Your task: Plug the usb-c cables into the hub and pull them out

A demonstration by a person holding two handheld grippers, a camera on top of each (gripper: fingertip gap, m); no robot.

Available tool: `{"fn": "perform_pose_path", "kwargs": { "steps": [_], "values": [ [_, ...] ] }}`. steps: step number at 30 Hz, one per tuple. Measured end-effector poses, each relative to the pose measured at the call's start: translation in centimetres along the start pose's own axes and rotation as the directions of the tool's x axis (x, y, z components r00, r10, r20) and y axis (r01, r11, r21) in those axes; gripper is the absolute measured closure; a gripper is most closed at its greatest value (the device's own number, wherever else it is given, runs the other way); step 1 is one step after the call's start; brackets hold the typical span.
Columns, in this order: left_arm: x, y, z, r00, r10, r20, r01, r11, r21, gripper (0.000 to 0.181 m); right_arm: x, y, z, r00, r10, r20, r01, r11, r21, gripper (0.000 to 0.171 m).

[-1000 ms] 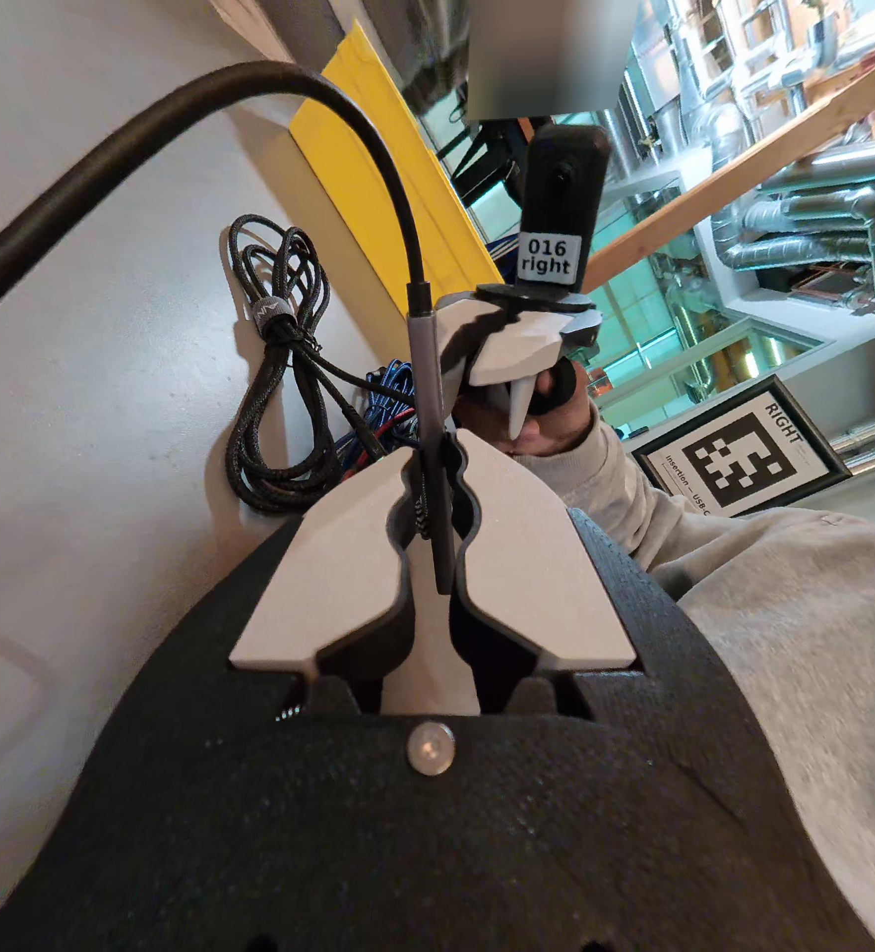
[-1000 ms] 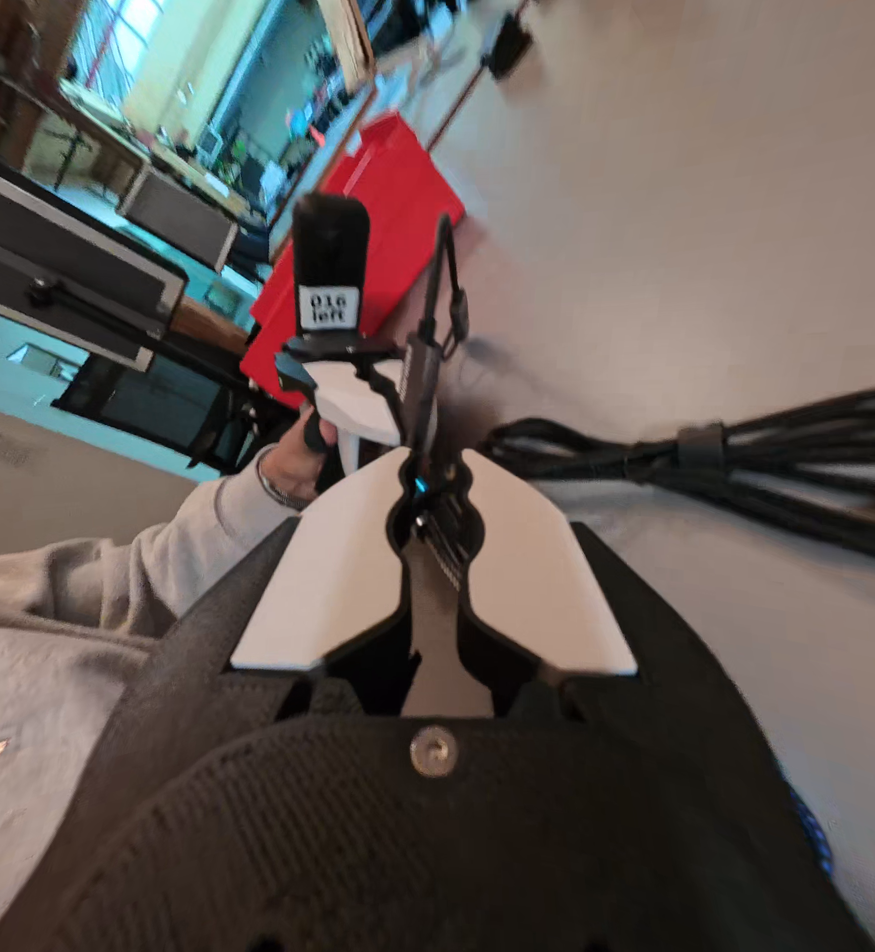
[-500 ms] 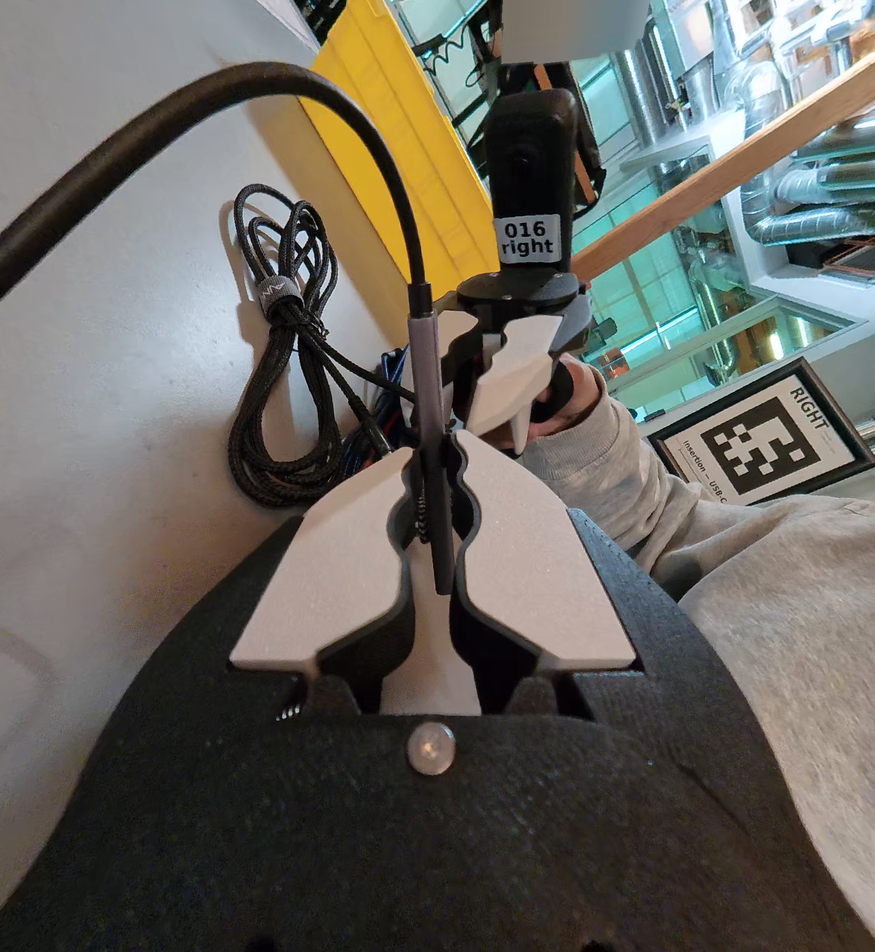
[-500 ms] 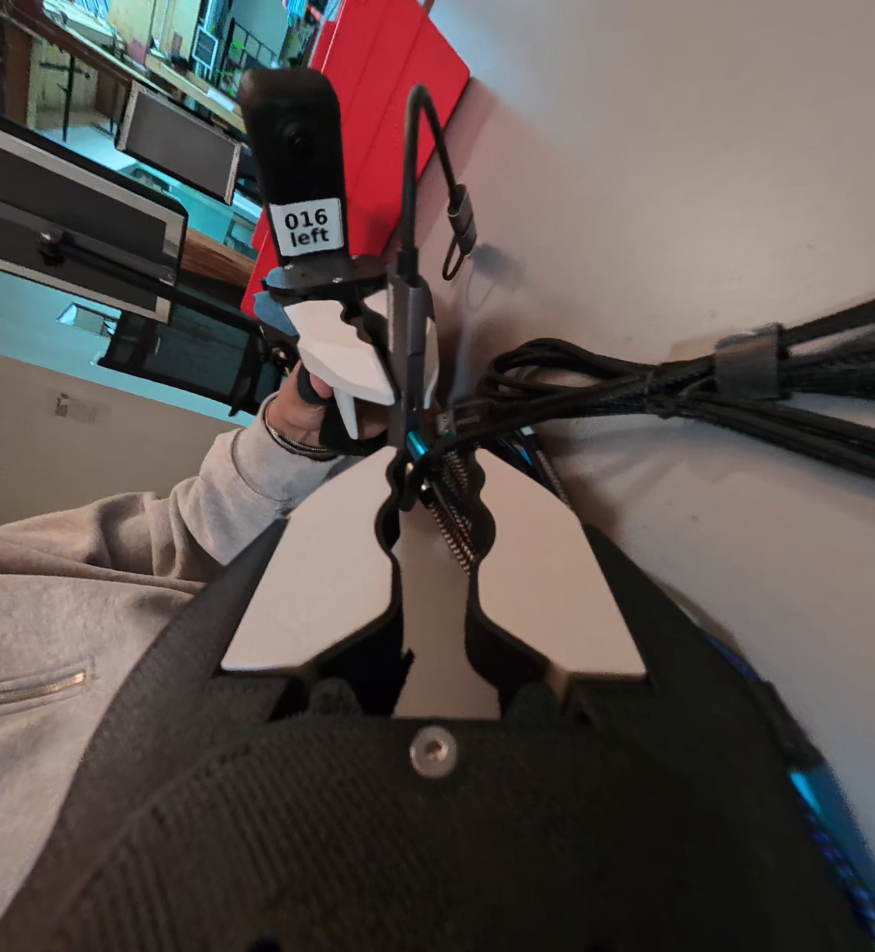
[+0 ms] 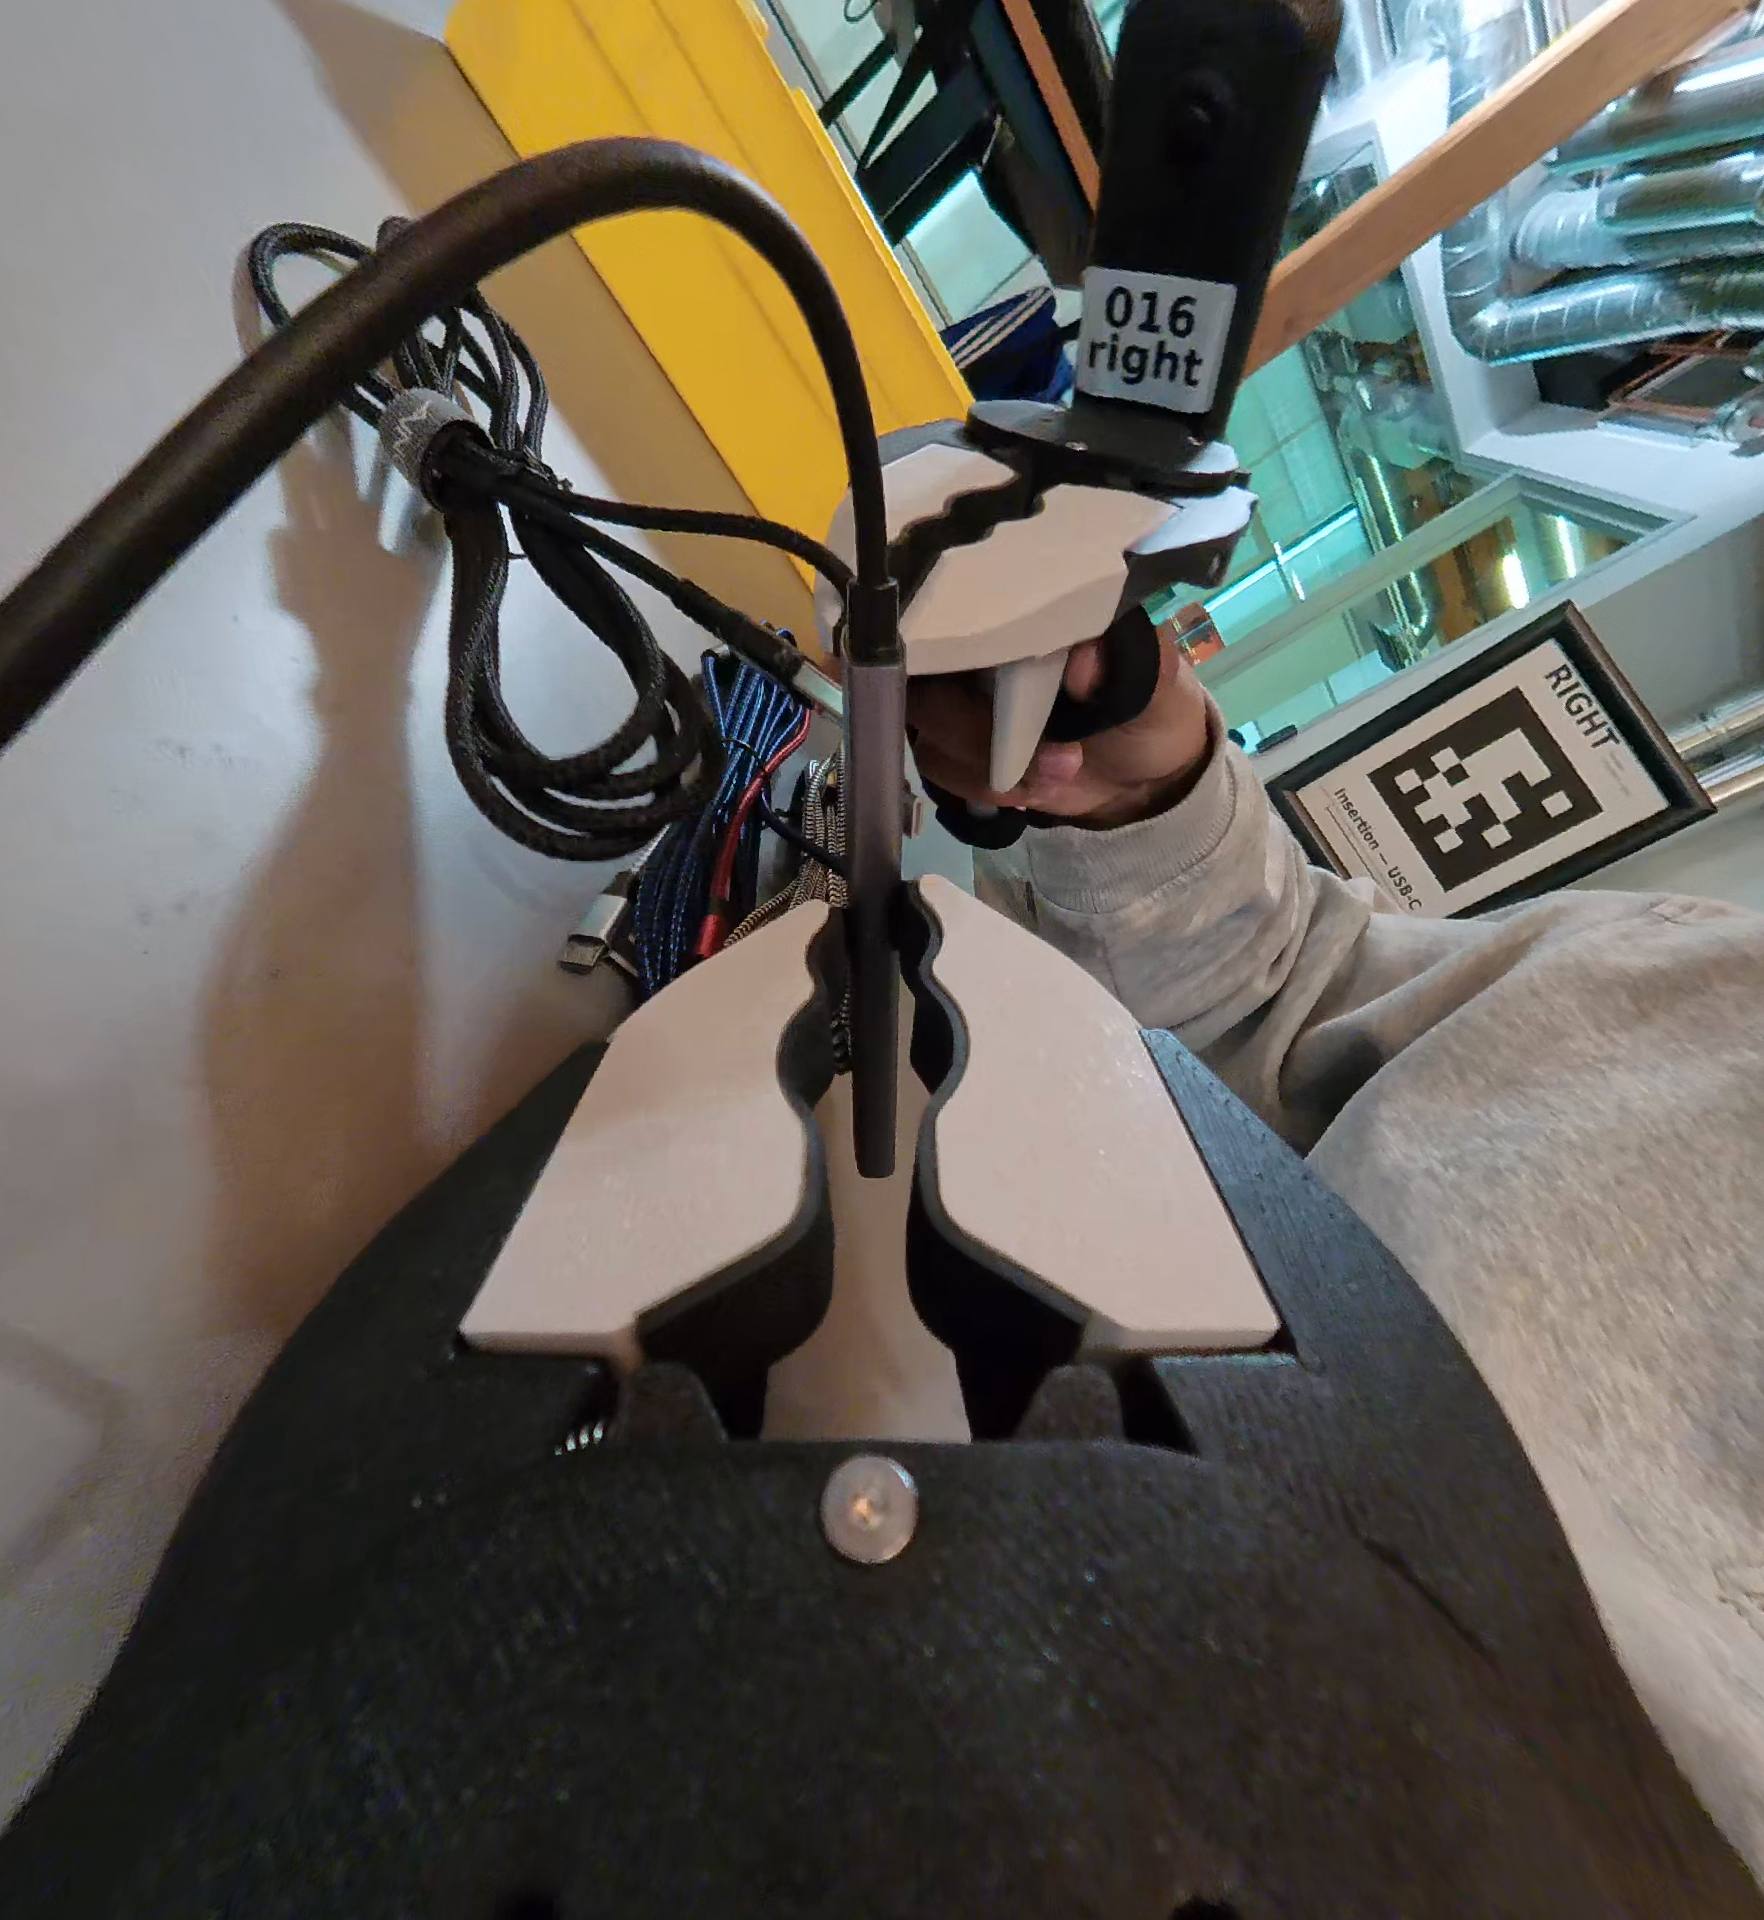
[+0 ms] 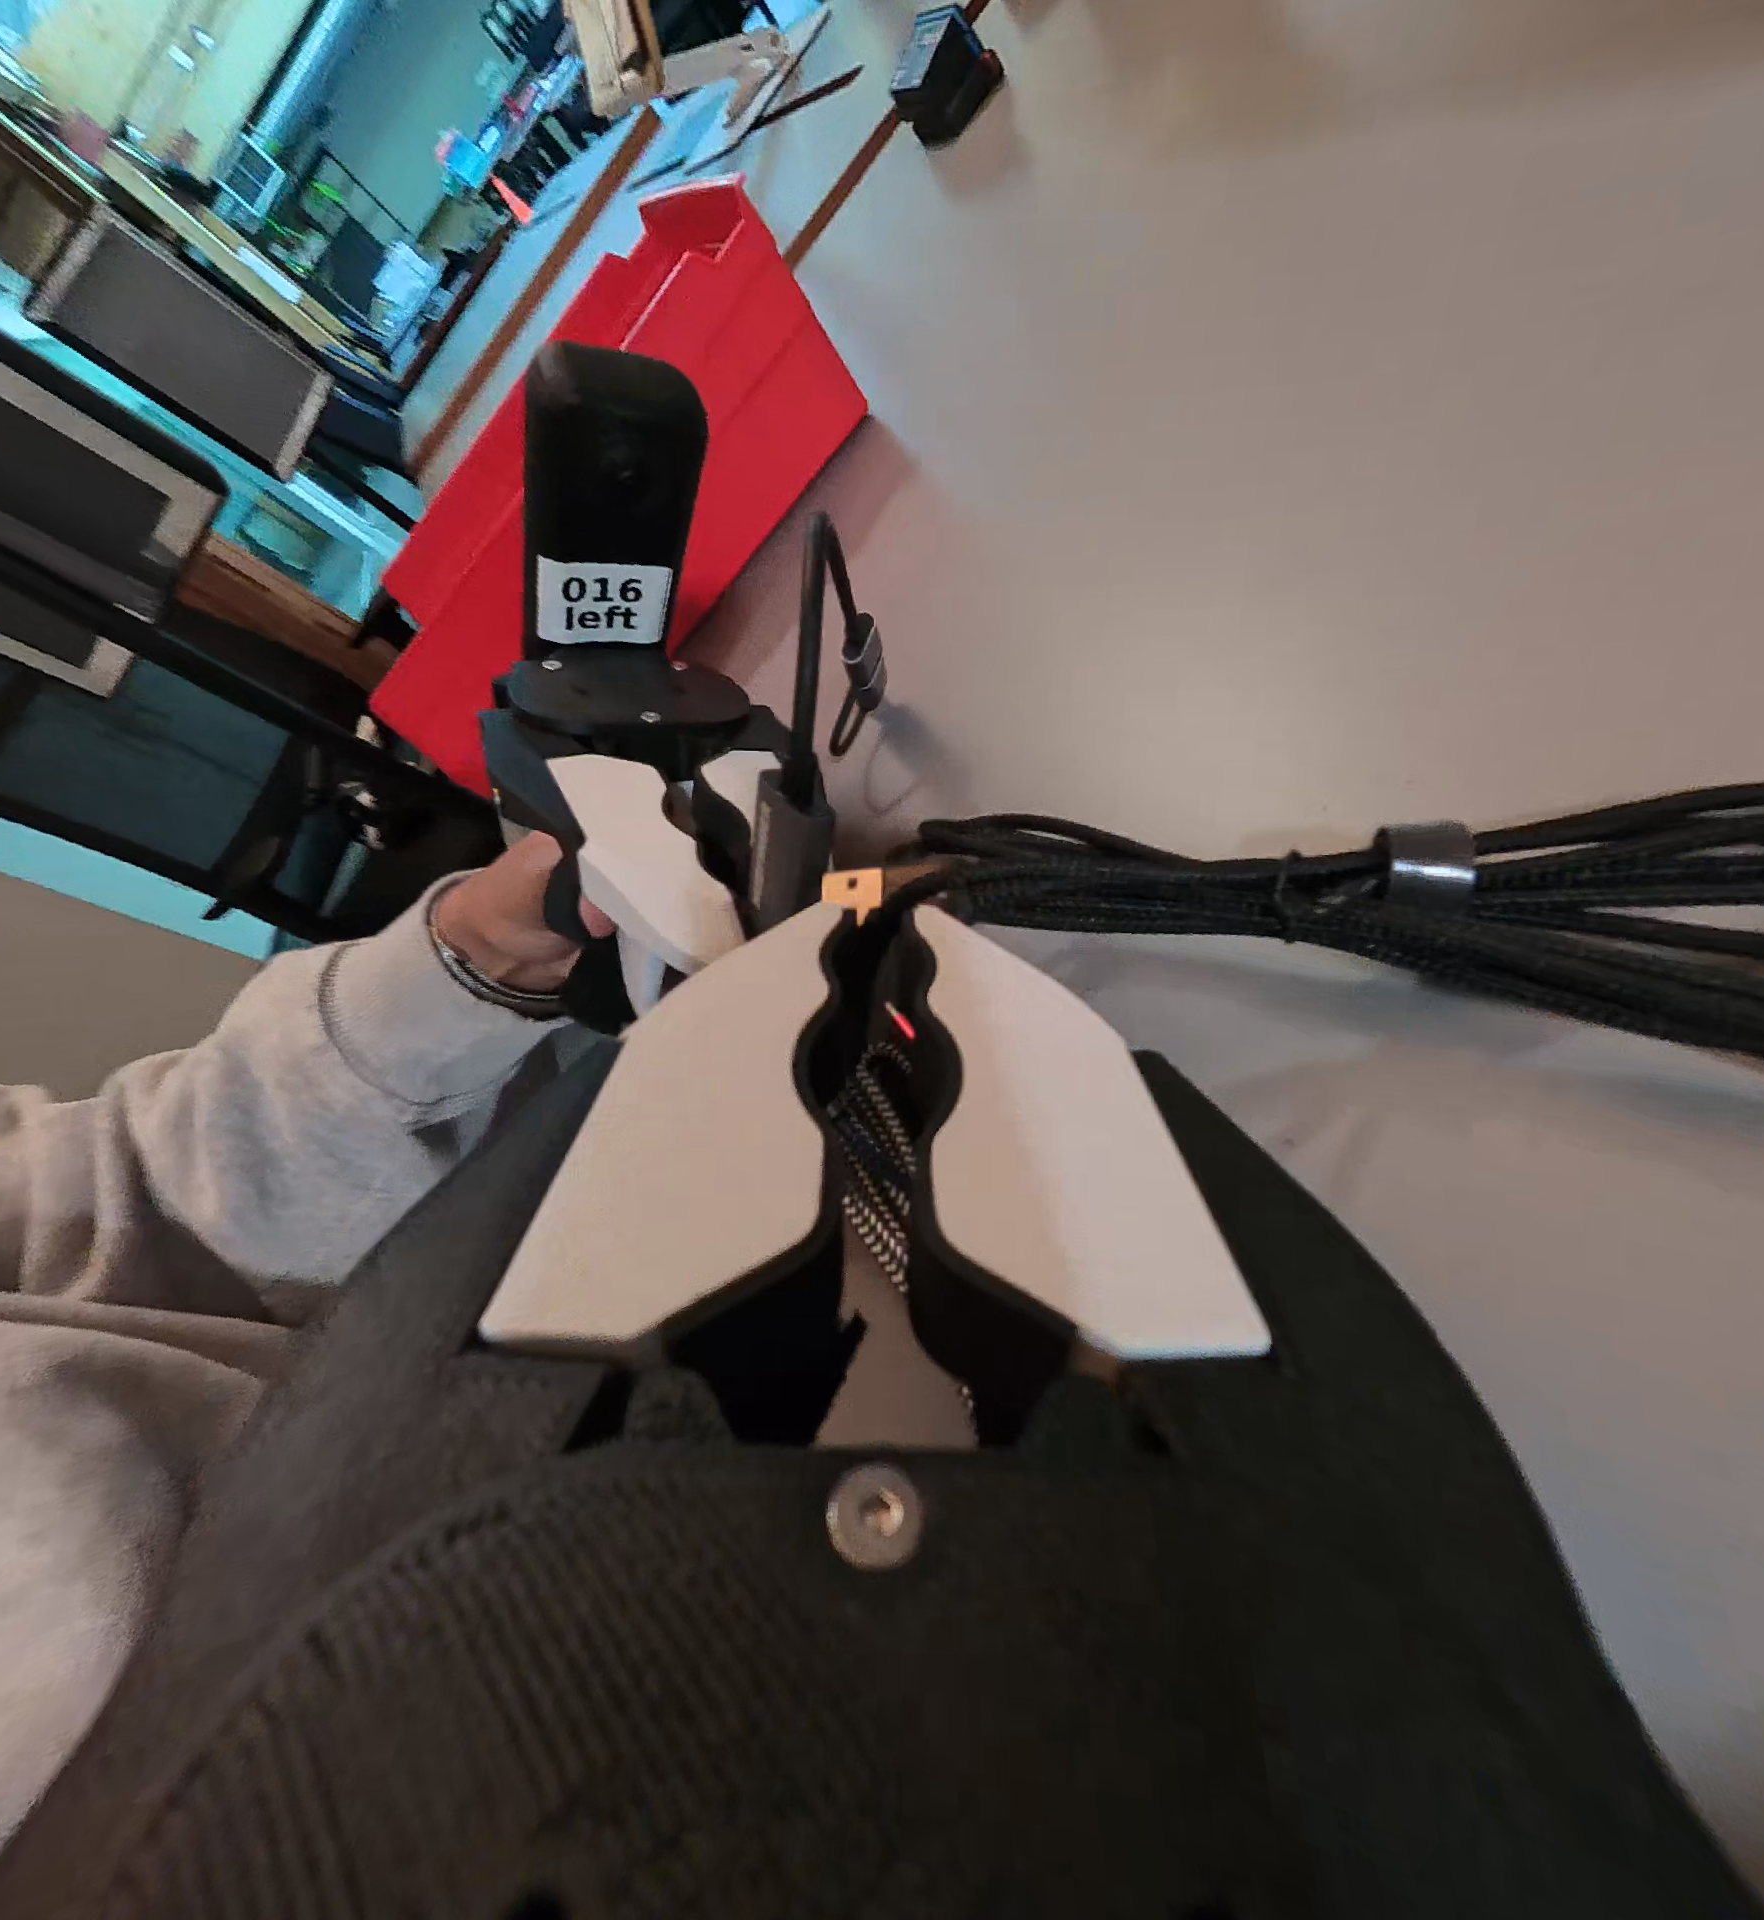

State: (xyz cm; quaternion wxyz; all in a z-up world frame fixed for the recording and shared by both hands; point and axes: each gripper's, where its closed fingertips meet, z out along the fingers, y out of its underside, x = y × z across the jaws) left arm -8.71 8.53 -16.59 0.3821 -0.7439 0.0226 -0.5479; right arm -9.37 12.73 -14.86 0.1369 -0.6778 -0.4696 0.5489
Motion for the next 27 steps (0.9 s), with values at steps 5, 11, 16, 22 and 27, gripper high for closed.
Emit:
{"fn": "perform_pose_path", "kwargs": {
  "steps": [5, 11, 16, 22, 27],
  "values": [
    [-0.1, -0.1, -0.1, 1.0, -0.011, 0.001, 0.011, 1.0, 0.01, 0.172, -0.7, 0.1, 0.7, 0.997, -0.046, -0.064, 0.046, 0.999, 0.008, 0.164],
    [-0.2, -0.1, 0.0, 1.0, -0.01, 0.008, 0.01, 1.0, 0.006, 0.173, -1.0, 0.0, 1.2, 0.997, -0.026, -0.072, 0.031, 0.998, 0.059, 0.164],
    [0.4, -0.1, -0.1, 0.999, -0.016, -0.04, 0.017, 1.0, 0.013, 0.158, -0.5, 0.0, 1.4, 0.993, -0.037, -0.115, 0.046, 0.996, 0.077, 0.164],
    [-0.4, -0.1, 0.1, 0.999, -0.012, 0.036, 0.012, 1.0, 0.008, 0.169, -0.6, 0.2, 1.9, 0.99, -0.03, -0.135, 0.044, 0.994, 0.101, 0.164],
    [-0.4, 0.0, 0.1, 0.999, -0.001, 0.048, 0.001, 1.0, 0.0, 0.171, -0.6, 0.2, 2.1, 0.993, -0.027, -0.116, 0.037, 0.995, 0.087, 0.164]
  ]
}}
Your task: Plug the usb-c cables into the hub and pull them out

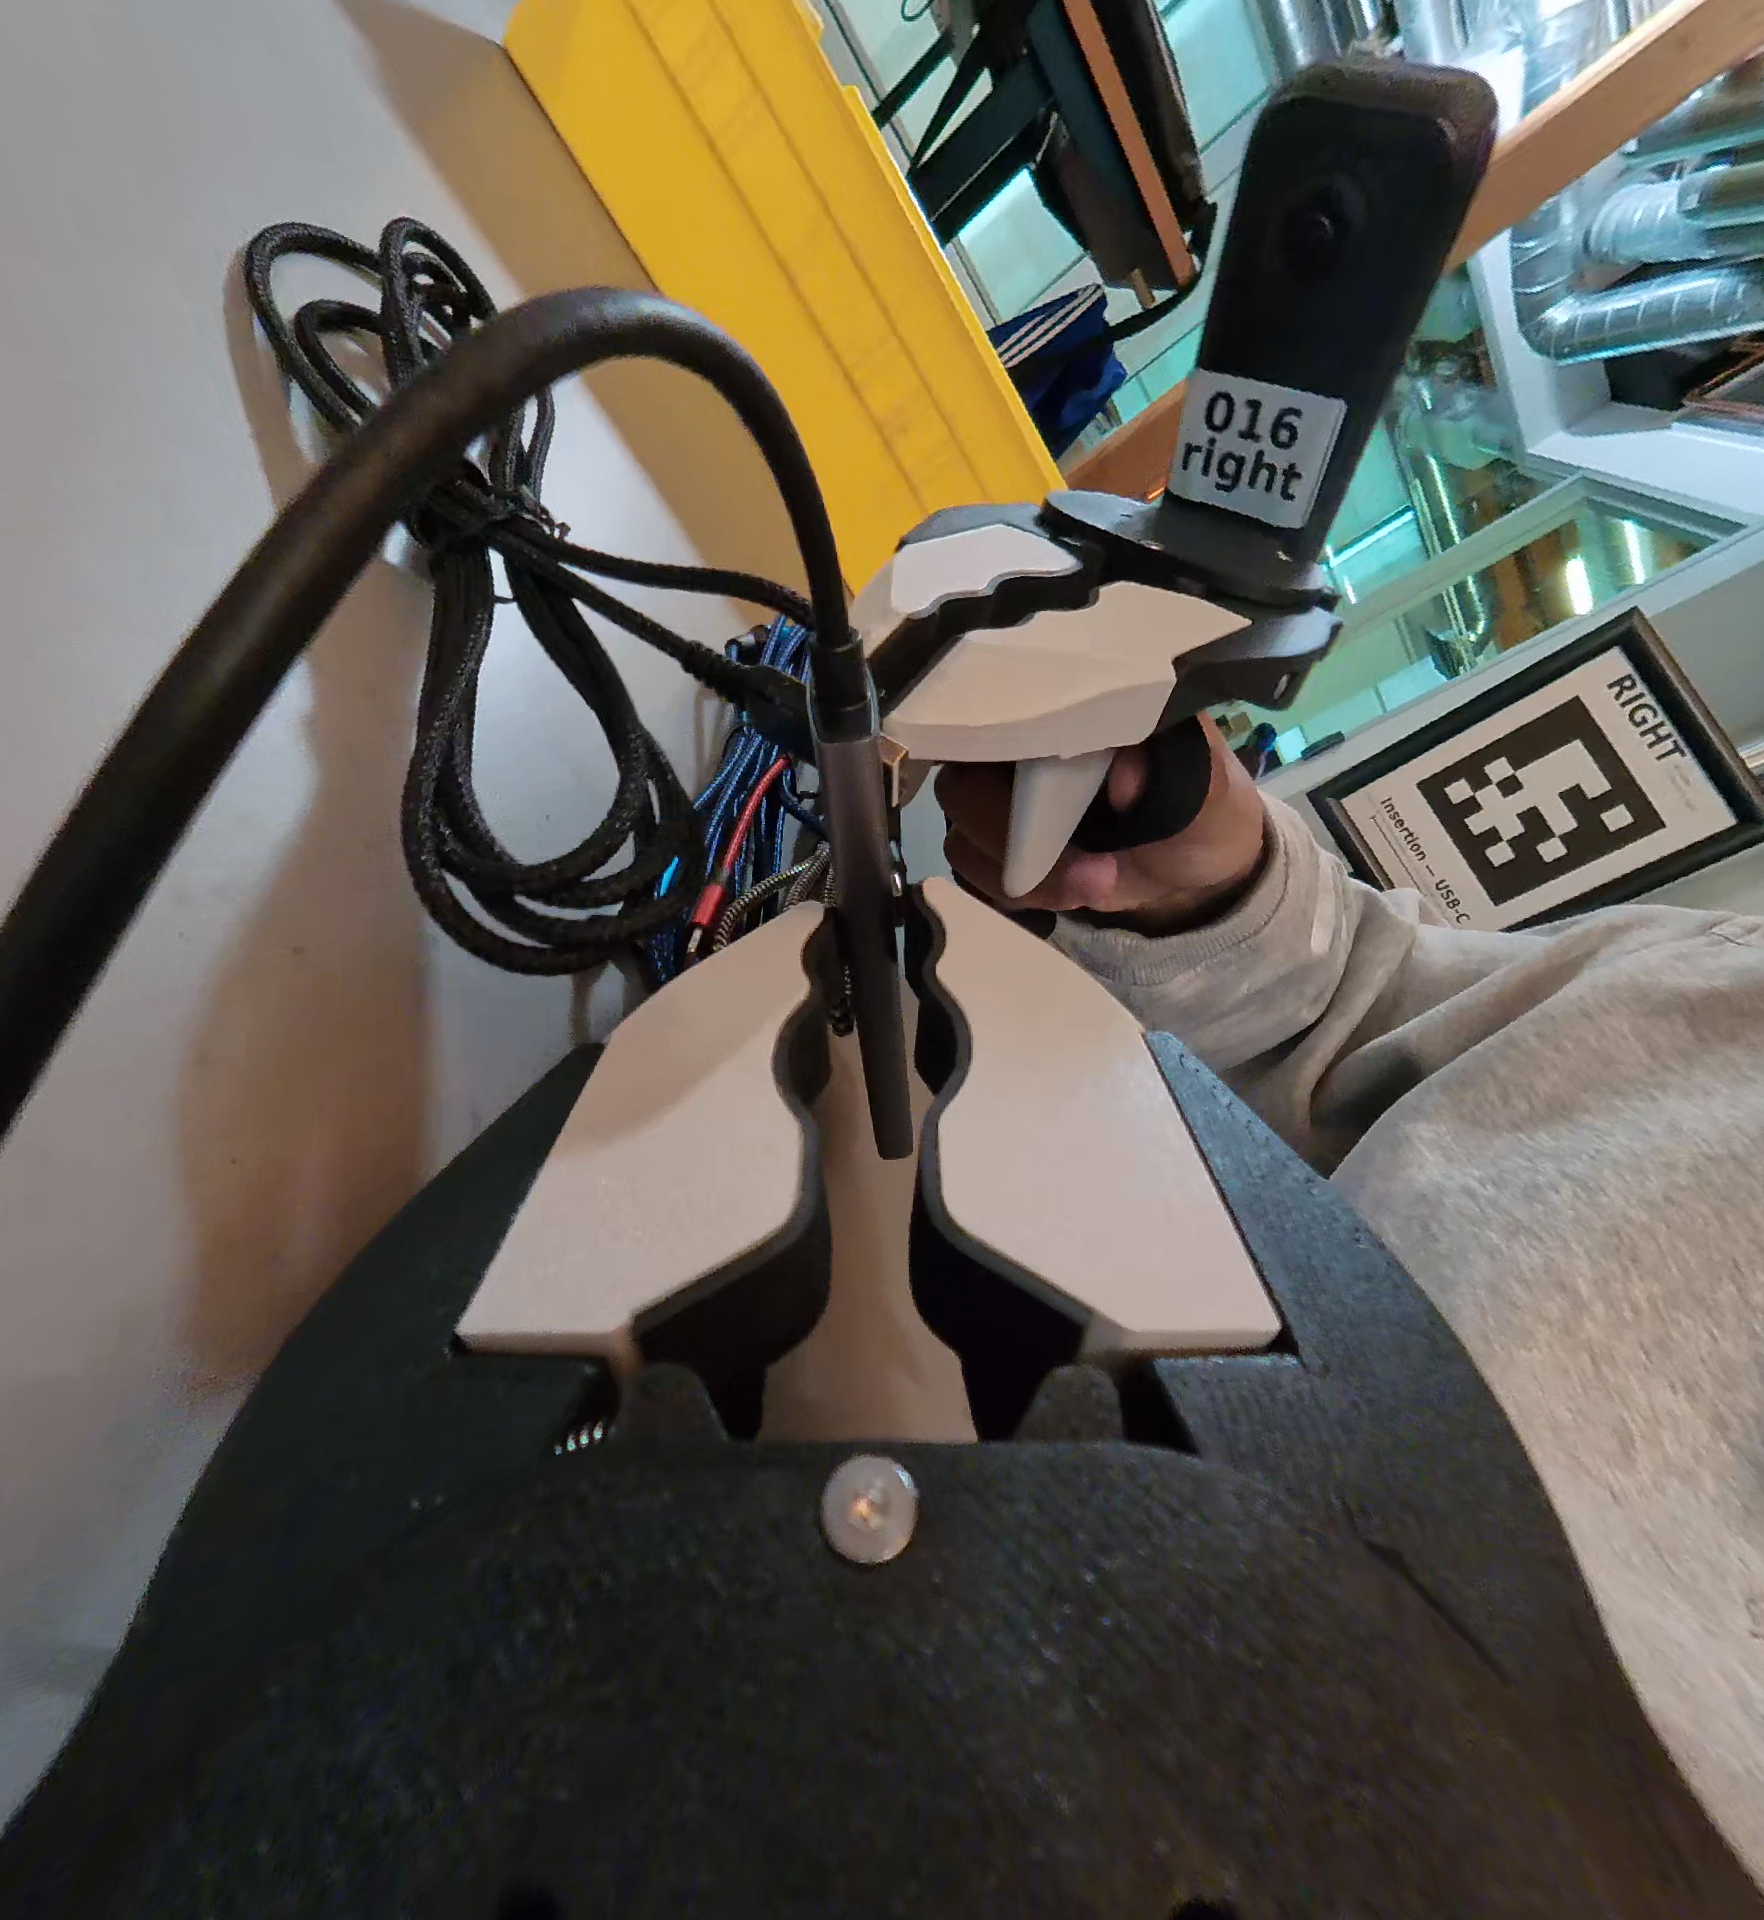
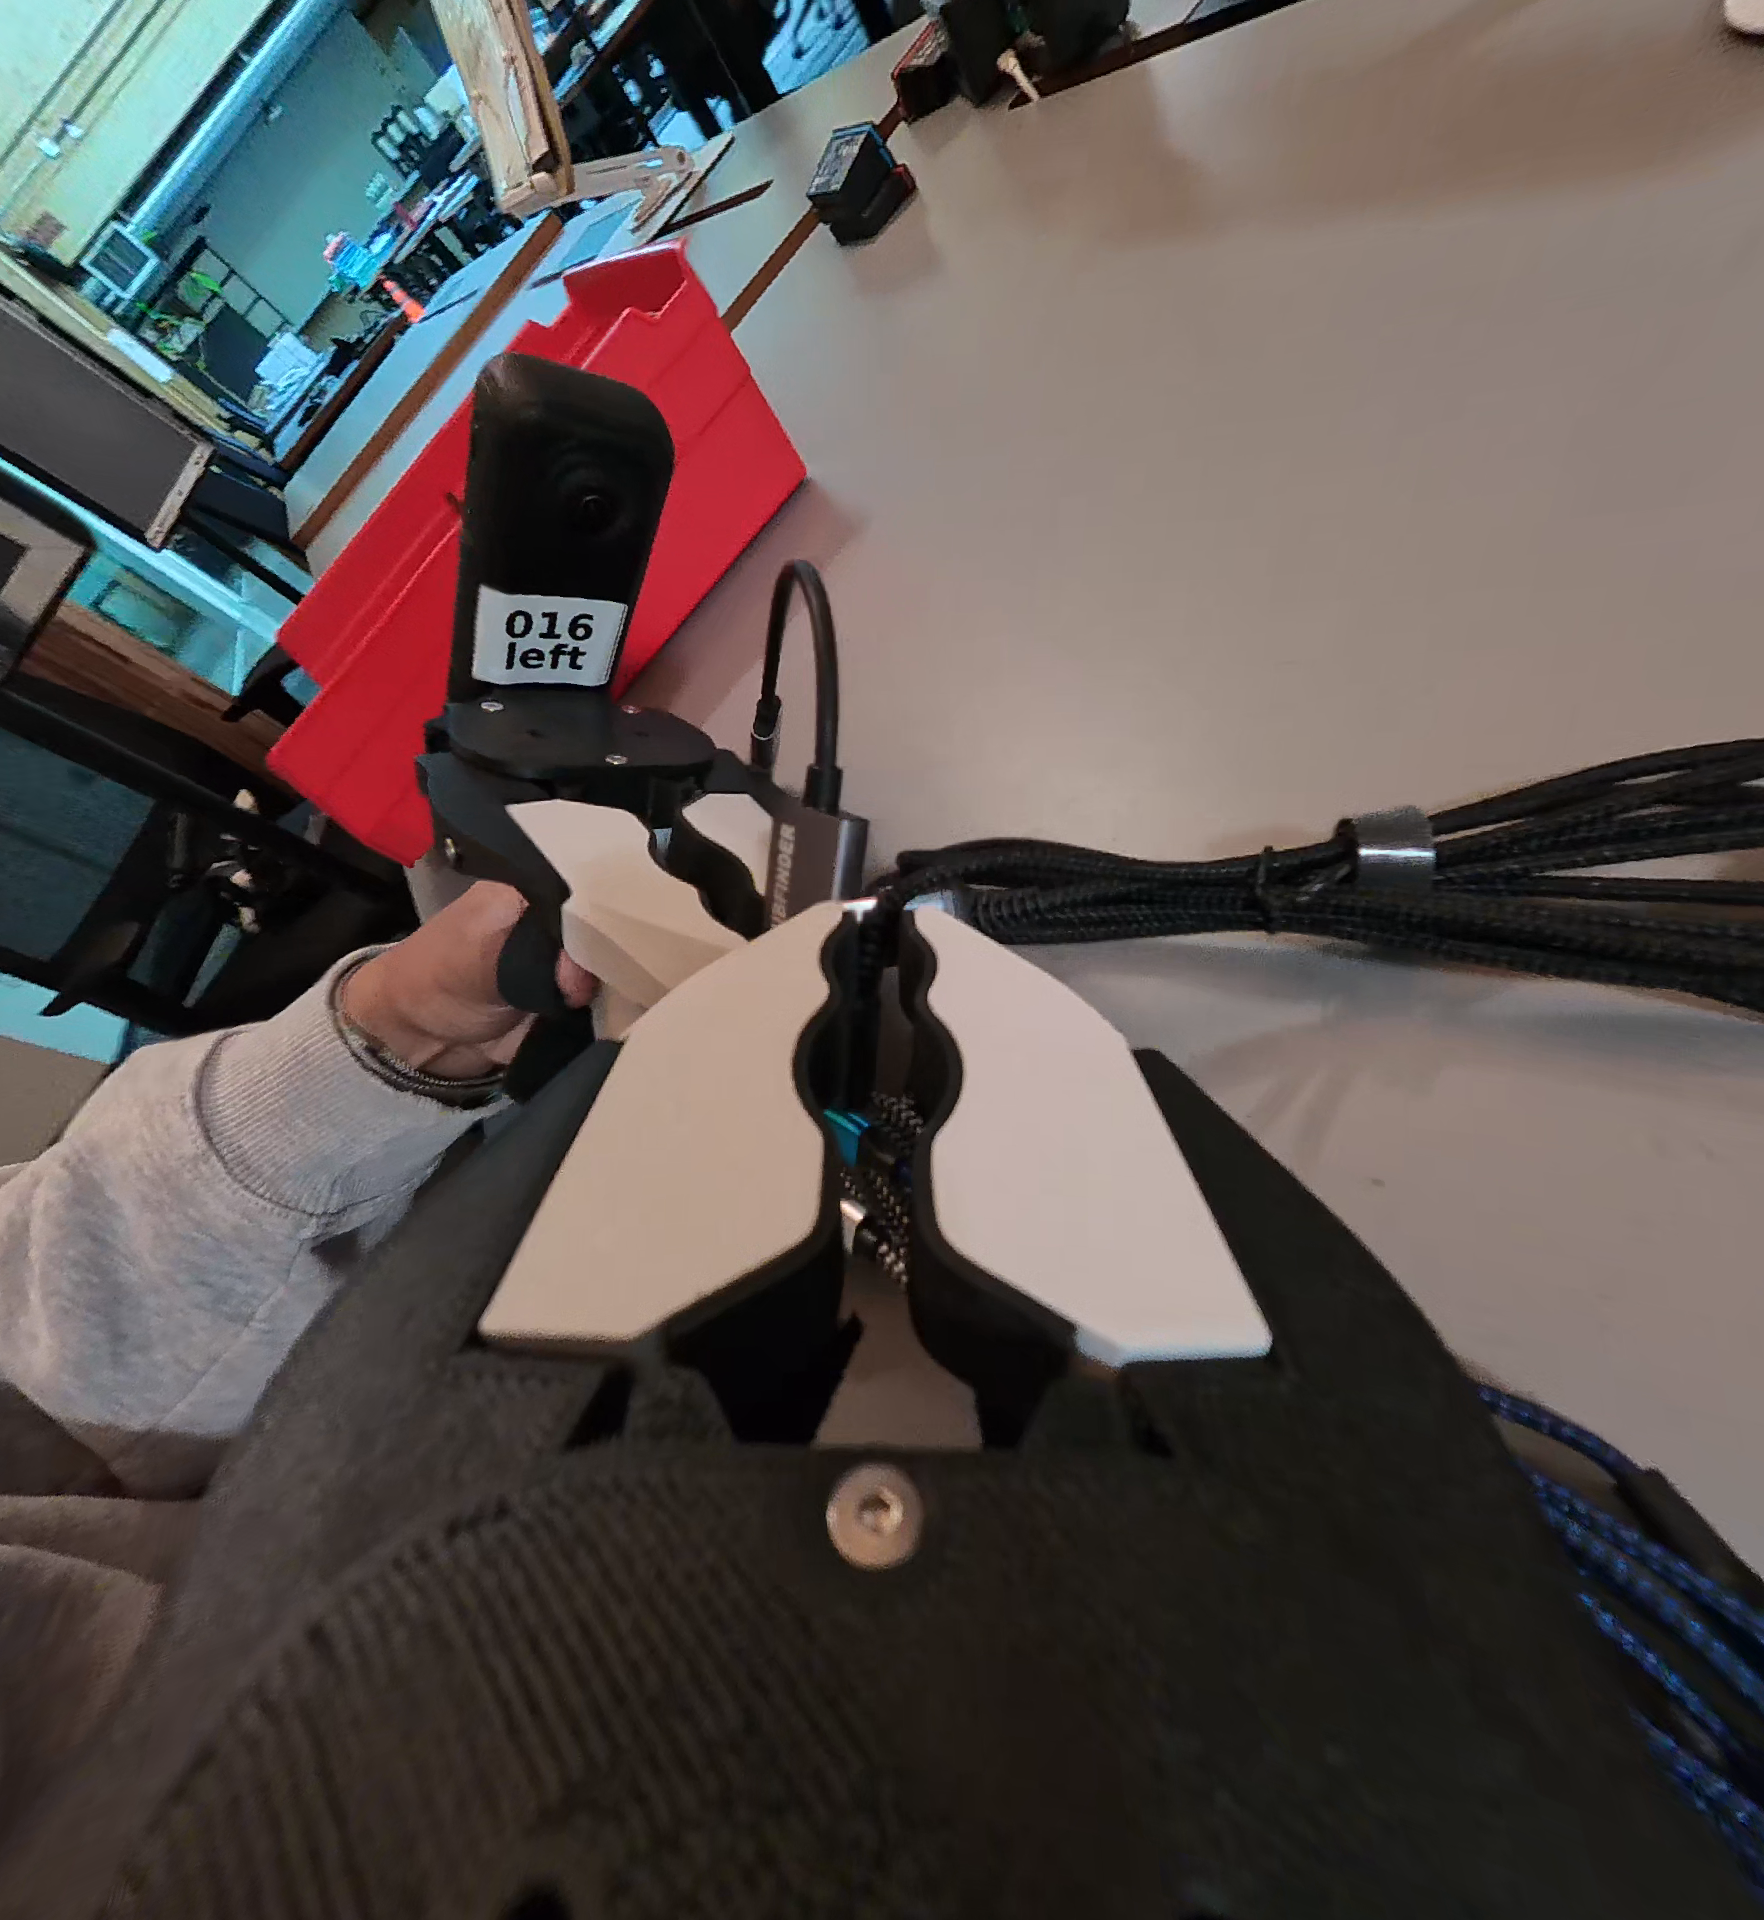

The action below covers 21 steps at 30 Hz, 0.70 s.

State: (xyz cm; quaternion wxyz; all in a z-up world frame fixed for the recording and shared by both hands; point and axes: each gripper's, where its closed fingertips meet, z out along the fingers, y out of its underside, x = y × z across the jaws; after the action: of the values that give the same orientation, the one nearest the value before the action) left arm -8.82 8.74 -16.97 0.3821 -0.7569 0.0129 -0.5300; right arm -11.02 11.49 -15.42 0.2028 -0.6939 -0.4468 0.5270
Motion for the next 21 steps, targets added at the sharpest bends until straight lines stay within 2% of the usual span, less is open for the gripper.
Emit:
{"fn": "perform_pose_path", "kwargs": {
  "steps": [3, 6, 11, 13, 14, 17, 21],
  "values": [
    [0.0, -0.1, 0.0, 1.0, -0.002, -0.004, 0.002, 1.0, 0.0, 0.171, -0.3, 0.3, -0.2, 0.995, 0.038, 0.095, -0.033, 0.998, -0.052, 0.146],
    [0.1, 0.0, 0.0, 1.0, -0.001, -0.011, 0.001, 1.0, -0.001, 0.171, -0.2, 1.1, -0.6, 0.982, 0.079, 0.174, -0.055, 0.989, -0.138, 0.141],
    [0.1, -0.2, -0.2, 1.0, -0.008, -0.013, 0.008, 1.0, 0.011, 0.171, -0.8, 1.8, -1.1, 0.923, 0.22, 0.316, -0.155, 0.964, -0.216, 0.143],
    [0.1, -0.3, -0.2, 1.0, -0.011, -0.017, 0.011, 1.0, 0.013, 0.171, -0.7, 2.2, -0.8, 0.931, 0.187, 0.315, -0.122, 0.969, -0.214, 0.15],
    [0.1, -0.3, -0.2, 1.0, -0.014, -0.019, 0.014, 1.0, 0.017, 0.171, -0.7, 2.3, -0.6, 0.944, 0.14, 0.299, -0.08, 0.976, -0.205, 0.159],
    [0.1, -0.5, -0.5, 0.999, -0.026, -0.031, 0.027, 0.999, 0.031, 0.171, -0.9, 2.3, -0.3, 0.96, 0.018, 0.279, 0.03, 0.985, -0.167, 0.16],
    [0.5, -0.8, -0.5, 0.998, -0.01, -0.058, 0.013, 0.998, 0.057, 0.171, -1.1, 1.8, -0.6, 0.952, 0.034, 0.304, 0.013, 0.989, -0.15, 0.163]
  ]
}}
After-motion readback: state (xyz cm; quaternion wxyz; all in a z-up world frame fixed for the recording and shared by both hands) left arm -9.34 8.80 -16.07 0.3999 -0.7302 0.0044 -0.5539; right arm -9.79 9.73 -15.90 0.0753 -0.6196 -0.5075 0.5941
